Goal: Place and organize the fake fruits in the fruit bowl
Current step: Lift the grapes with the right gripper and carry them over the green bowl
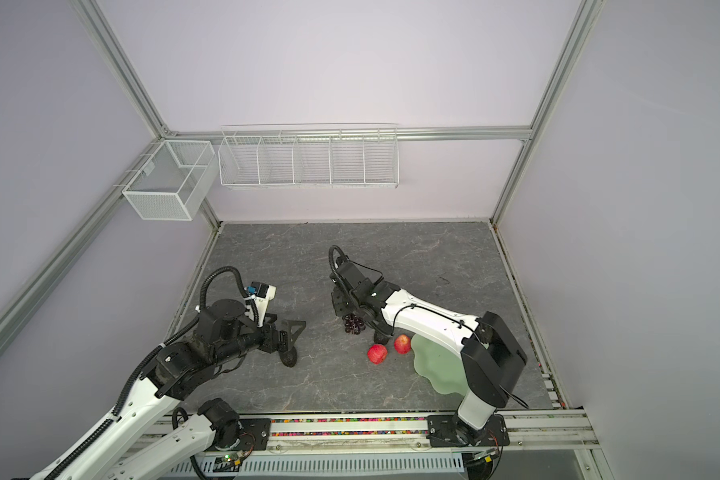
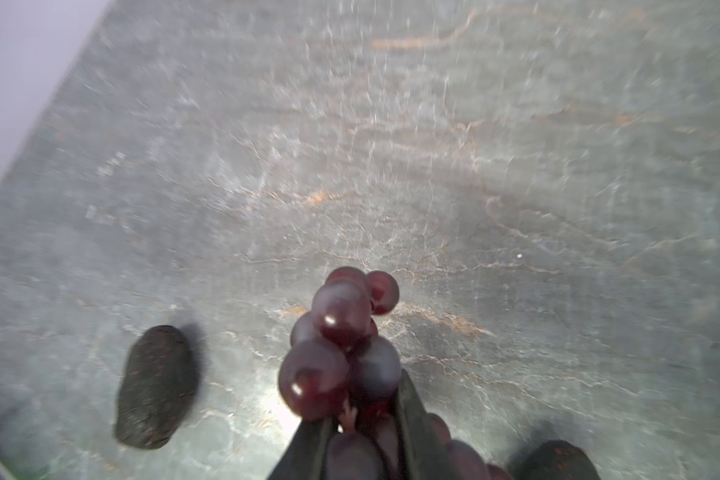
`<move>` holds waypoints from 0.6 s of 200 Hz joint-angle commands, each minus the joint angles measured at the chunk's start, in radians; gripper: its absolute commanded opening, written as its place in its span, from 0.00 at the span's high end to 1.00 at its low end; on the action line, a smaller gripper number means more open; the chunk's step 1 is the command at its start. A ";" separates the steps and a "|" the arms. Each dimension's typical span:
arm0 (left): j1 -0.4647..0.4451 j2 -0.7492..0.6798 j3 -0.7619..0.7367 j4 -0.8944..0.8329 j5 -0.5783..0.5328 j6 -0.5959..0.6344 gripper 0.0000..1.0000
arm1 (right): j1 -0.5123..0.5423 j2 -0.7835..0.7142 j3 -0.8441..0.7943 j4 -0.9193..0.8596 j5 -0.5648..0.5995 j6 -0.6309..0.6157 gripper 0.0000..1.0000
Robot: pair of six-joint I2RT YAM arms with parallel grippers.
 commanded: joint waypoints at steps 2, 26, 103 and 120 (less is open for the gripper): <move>-0.002 0.023 -0.016 0.120 0.088 0.033 0.01 | -0.019 -0.127 -0.027 -0.052 0.066 -0.019 0.77; -0.002 0.085 -0.022 0.245 0.245 0.067 0.01 | -0.043 -0.254 -0.051 -0.196 0.156 0.009 0.77; -0.103 0.320 0.079 0.445 0.446 0.154 0.01 | -0.126 -0.655 -0.231 -0.679 0.321 0.256 0.74; -0.116 0.372 0.102 0.475 0.472 0.161 0.01 | -0.142 -0.674 -0.267 -0.713 0.333 0.299 0.72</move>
